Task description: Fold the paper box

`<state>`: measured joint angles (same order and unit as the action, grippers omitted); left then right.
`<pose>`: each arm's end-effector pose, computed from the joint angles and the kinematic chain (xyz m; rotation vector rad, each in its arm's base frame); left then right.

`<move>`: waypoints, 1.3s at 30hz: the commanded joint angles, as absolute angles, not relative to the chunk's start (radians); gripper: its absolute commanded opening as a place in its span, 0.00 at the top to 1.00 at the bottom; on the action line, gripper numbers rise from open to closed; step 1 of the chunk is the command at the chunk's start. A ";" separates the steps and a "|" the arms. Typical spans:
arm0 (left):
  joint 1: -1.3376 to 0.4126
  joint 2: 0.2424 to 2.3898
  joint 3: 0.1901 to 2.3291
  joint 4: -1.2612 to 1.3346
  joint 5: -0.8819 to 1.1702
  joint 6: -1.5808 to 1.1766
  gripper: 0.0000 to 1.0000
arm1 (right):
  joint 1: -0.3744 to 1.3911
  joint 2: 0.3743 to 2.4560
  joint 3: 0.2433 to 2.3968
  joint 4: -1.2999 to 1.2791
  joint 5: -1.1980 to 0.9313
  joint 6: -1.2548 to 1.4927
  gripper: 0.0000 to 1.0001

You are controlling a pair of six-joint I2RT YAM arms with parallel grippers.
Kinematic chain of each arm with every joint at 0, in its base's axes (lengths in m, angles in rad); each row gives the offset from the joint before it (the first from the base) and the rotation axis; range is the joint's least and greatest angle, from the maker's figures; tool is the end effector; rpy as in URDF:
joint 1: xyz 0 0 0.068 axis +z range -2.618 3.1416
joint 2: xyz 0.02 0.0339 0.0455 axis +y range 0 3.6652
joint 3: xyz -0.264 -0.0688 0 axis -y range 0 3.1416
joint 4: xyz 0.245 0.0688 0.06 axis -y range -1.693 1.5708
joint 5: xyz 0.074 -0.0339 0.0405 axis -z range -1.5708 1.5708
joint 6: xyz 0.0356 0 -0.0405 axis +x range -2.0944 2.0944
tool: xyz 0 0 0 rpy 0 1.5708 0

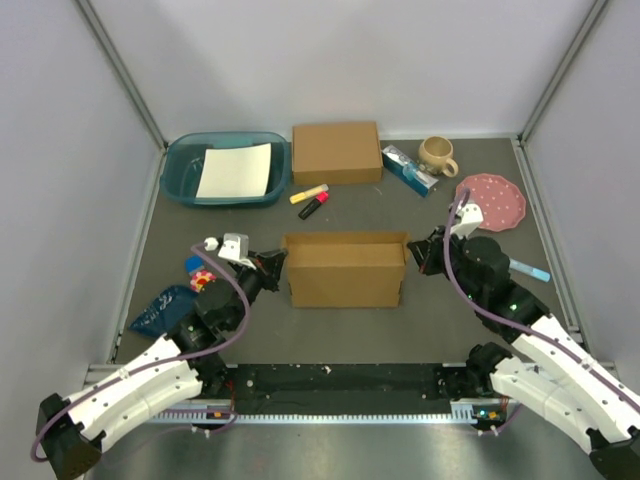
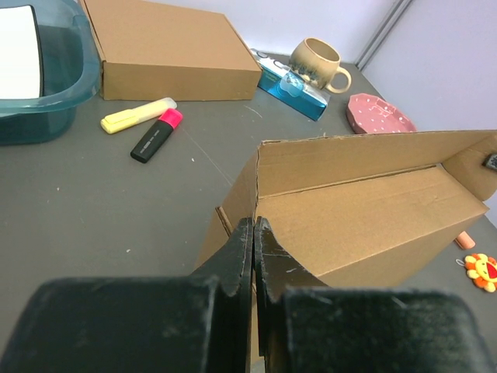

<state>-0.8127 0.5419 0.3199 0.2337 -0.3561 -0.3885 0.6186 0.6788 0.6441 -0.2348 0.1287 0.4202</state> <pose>0.1145 -0.1028 0.2555 0.0512 1.5981 -0.6659 0.1386 0.0930 0.3016 -0.0944 1.8793 0.6050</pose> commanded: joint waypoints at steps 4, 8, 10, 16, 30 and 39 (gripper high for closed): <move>-0.816 0.563 0.348 0.245 -0.345 -0.382 1.00 | 0.618 0.601 0.561 -0.222 0.095 0.446 1.00; -0.816 0.561 0.368 0.227 -0.348 -0.391 0.95 | 0.618 0.589 0.560 -0.232 0.097 0.446 1.00; -0.816 0.560 0.382 0.210 -0.351 -0.391 0.94 | 0.620 0.589 0.566 -0.236 0.098 0.440 1.00; -0.815 0.560 0.420 0.173 -0.344 -0.417 0.95 | 0.620 0.591 0.577 -0.242 0.109 0.423 1.00; -0.833 0.597 0.414 0.168 -0.348 -0.466 1.00 | 0.618 0.586 0.574 -0.245 0.106 0.430 1.00; -0.877 0.557 0.292 0.256 -0.422 -0.365 1.00 | 0.620 0.574 0.575 -0.253 0.101 0.426 1.00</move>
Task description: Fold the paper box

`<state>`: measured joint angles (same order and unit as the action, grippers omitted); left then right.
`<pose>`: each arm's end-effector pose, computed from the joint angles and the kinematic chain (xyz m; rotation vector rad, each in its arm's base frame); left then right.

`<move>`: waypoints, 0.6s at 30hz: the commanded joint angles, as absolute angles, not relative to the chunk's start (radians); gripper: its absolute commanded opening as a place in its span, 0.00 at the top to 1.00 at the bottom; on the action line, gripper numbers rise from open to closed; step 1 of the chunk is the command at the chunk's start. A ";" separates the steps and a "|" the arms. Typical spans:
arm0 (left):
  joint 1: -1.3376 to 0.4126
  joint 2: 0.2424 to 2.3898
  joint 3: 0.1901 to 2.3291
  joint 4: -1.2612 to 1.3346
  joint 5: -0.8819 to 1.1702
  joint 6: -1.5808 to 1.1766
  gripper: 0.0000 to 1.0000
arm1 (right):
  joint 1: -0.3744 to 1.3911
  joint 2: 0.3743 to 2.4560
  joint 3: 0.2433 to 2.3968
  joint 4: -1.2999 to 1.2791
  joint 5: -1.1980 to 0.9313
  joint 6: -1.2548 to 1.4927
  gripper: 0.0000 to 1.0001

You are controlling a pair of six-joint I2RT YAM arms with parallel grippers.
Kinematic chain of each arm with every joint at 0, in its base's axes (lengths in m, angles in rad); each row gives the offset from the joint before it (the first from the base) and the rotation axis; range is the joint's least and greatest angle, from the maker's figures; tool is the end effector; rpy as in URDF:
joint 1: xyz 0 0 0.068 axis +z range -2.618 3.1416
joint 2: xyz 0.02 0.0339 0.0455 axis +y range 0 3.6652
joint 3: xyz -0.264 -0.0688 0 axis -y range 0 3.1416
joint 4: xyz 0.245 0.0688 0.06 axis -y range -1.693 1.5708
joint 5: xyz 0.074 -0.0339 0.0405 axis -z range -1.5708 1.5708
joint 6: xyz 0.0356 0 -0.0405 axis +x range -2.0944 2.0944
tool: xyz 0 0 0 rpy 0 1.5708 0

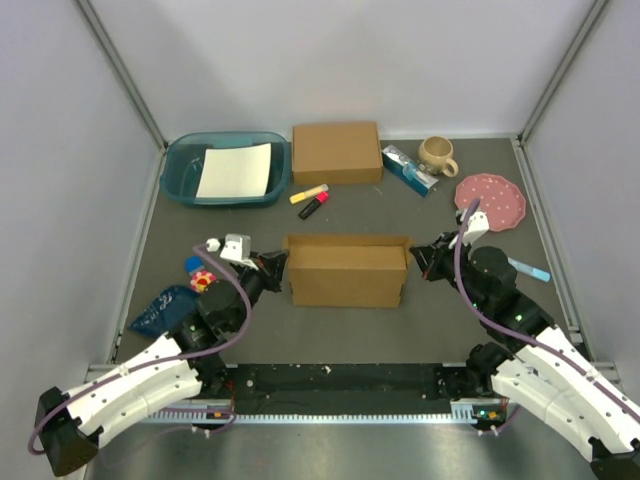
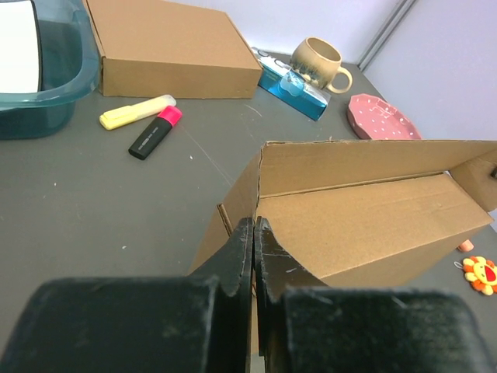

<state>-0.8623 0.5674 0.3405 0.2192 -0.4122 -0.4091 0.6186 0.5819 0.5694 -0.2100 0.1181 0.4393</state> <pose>0.1125 -0.1093 0.2579 0.0357 1.6175 -0.6669 0.1261 0.0846 0.2914 -0.0781 1.8377 0.6470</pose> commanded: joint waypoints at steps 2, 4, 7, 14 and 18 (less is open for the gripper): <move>-0.884 0.549 0.259 0.273 -0.428 -0.360 1.00 | 0.620 0.571 0.574 -0.258 0.103 0.426 1.00; -0.885 0.538 0.241 0.284 -0.436 -0.357 1.00 | 0.620 0.566 0.571 -0.259 0.101 0.428 1.00; -0.896 0.537 0.219 0.284 -0.454 -0.348 1.00 | 0.618 0.560 0.566 -0.261 0.100 0.428 1.00; -0.971 0.549 0.167 0.353 -0.535 -0.288 1.00 | 0.620 0.551 0.551 -0.261 0.101 0.428 1.00; -1.014 0.590 0.160 0.383 -0.584 -0.249 1.00 | 0.618 0.548 0.545 -0.262 0.100 0.426 1.00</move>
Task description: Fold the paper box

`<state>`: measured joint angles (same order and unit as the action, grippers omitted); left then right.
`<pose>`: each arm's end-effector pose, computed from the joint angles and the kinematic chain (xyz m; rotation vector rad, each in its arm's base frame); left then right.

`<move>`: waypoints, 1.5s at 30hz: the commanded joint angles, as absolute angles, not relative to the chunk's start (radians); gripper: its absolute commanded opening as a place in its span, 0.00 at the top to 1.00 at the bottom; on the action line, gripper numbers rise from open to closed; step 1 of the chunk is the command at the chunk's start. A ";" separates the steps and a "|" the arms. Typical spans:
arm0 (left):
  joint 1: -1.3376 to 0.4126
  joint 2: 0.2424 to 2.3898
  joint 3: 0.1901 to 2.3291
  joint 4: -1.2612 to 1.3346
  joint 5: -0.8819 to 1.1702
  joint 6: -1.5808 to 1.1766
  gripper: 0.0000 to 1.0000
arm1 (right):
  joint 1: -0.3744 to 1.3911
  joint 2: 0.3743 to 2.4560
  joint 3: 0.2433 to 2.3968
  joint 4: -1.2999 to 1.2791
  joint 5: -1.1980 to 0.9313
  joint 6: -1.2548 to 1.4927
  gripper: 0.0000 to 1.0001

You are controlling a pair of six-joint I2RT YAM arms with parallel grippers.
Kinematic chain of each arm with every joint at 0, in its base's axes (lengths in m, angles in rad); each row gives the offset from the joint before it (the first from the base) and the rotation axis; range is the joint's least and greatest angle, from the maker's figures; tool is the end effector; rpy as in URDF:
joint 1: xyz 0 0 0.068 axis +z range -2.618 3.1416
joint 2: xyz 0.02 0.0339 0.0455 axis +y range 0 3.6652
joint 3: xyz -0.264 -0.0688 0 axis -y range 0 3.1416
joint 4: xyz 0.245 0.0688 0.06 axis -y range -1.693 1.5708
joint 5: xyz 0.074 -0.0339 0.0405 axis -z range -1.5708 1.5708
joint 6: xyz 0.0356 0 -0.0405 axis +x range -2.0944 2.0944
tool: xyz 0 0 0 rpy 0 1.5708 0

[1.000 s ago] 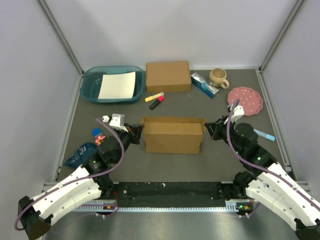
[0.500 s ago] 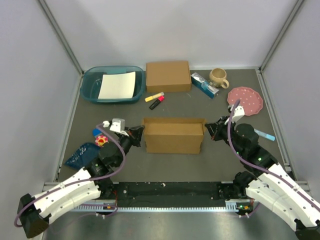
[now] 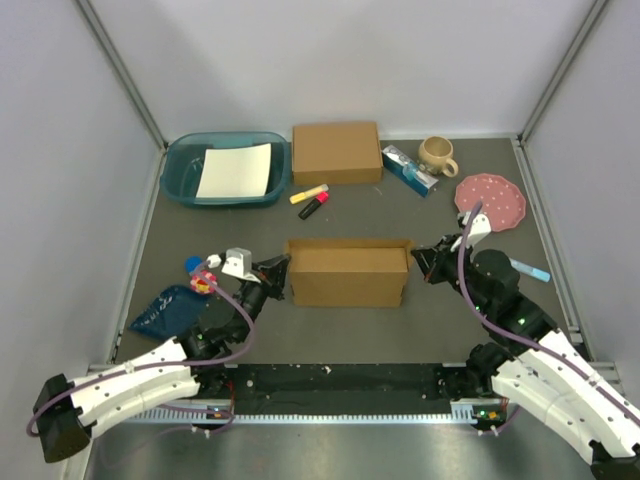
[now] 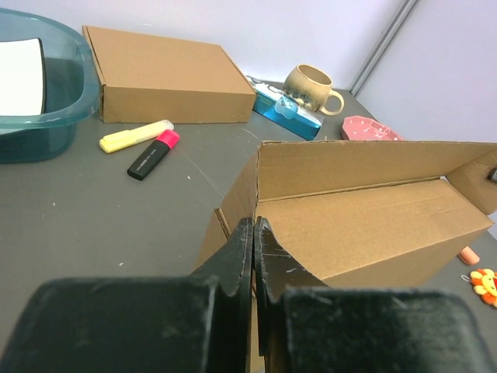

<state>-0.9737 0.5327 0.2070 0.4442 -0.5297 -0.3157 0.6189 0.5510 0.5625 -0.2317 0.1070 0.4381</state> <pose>0.0980 -0.1122 0.2384 0.0490 1.5028 -0.6614 0.1212 0.0817 0.2906 -0.0874 1.8366 0.6569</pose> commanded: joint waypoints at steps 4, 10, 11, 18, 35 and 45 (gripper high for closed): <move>-1.034 0.603 0.131 0.405 -0.615 -0.249 1.00 | 0.620 0.543 0.540 -0.265 0.097 0.428 1.00; -1.048 0.603 0.109 0.402 -0.649 -0.250 1.00 | 0.620 0.532 0.526 -0.270 0.089 0.426 1.00; -1.048 0.603 0.107 0.402 -0.652 -0.247 1.00 | 0.618 0.531 0.523 -0.270 0.087 0.426 1.00; -1.049 0.607 0.107 0.399 -0.657 -0.252 1.00 | 0.618 0.515 0.470 -0.279 0.083 0.425 1.00; -1.049 0.788 0.146 0.682 -0.623 -0.178 1.00 | 0.620 0.522 0.394 -0.195 0.080 0.443 1.00; -1.055 0.827 0.161 0.726 -0.610 -0.176 0.95 | 0.634 0.511 0.365 -0.210 0.069 0.434 1.00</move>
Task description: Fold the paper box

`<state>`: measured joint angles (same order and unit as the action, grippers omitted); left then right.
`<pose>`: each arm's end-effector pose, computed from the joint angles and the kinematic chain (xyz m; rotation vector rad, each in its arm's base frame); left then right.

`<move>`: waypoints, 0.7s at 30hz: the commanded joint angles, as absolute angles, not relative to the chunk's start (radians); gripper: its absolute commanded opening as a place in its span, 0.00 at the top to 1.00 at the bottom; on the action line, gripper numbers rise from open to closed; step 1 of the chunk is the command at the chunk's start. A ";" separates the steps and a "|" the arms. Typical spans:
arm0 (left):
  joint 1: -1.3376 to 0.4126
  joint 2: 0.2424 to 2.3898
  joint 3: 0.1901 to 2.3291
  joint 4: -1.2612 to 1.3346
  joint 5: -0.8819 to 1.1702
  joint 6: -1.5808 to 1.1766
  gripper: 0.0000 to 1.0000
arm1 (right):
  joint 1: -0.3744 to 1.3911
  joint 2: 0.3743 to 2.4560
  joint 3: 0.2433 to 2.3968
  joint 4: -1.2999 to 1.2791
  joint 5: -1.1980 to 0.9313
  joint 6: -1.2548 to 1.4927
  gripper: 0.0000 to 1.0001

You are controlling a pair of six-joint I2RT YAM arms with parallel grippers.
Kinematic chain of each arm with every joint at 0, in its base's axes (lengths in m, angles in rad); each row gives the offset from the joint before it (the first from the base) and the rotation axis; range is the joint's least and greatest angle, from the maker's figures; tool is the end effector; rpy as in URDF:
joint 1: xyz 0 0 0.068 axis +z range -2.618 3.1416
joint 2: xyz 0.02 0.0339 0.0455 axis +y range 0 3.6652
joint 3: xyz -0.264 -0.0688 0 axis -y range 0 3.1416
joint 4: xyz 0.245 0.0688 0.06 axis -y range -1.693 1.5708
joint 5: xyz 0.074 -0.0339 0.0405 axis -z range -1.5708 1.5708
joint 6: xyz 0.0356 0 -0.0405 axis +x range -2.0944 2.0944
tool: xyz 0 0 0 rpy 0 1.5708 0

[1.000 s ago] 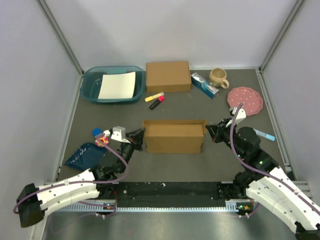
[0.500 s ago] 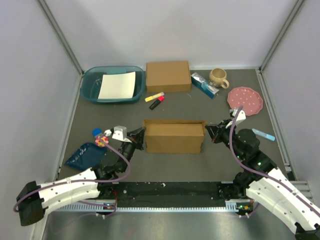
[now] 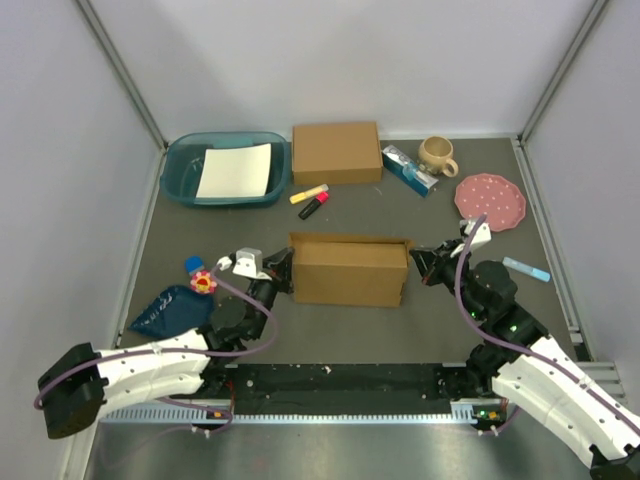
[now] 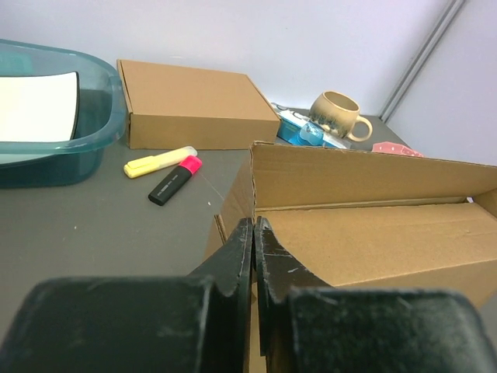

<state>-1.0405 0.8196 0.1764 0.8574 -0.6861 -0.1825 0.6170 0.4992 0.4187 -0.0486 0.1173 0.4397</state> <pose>0.1060 -0.1362 0.2291 0.0168 1.4278 -0.5482 0.1212 0.0809 0.2659 -0.0648 1.7460 0.6843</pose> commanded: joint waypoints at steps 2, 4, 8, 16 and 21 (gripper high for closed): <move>-1.057 0.795 0.167 0.698 -0.624 -0.181 0.89 | 0.632 0.492 0.362 -0.218 0.077 0.433 1.00; -1.057 0.761 0.175 0.661 -0.630 -0.184 0.87 | 0.632 0.488 0.365 -0.225 0.083 0.431 1.00; -1.055 0.706 0.199 0.578 -0.637 -0.199 0.84 | 0.630 0.489 0.371 -0.227 0.084 0.428 1.00; -1.055 0.618 0.270 0.442 -0.640 -0.206 0.75 | 0.630 0.495 0.385 -0.233 0.091 0.422 1.00; -1.054 0.592 0.333 0.371 -0.660 -0.190 0.66 | 0.632 0.497 0.390 -0.236 0.095 0.425 1.00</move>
<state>-1.0500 0.6159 0.2554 0.4381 -0.6498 -0.1993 0.6193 0.4732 0.4065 -0.0566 0.1150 0.4377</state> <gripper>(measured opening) 0.321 0.009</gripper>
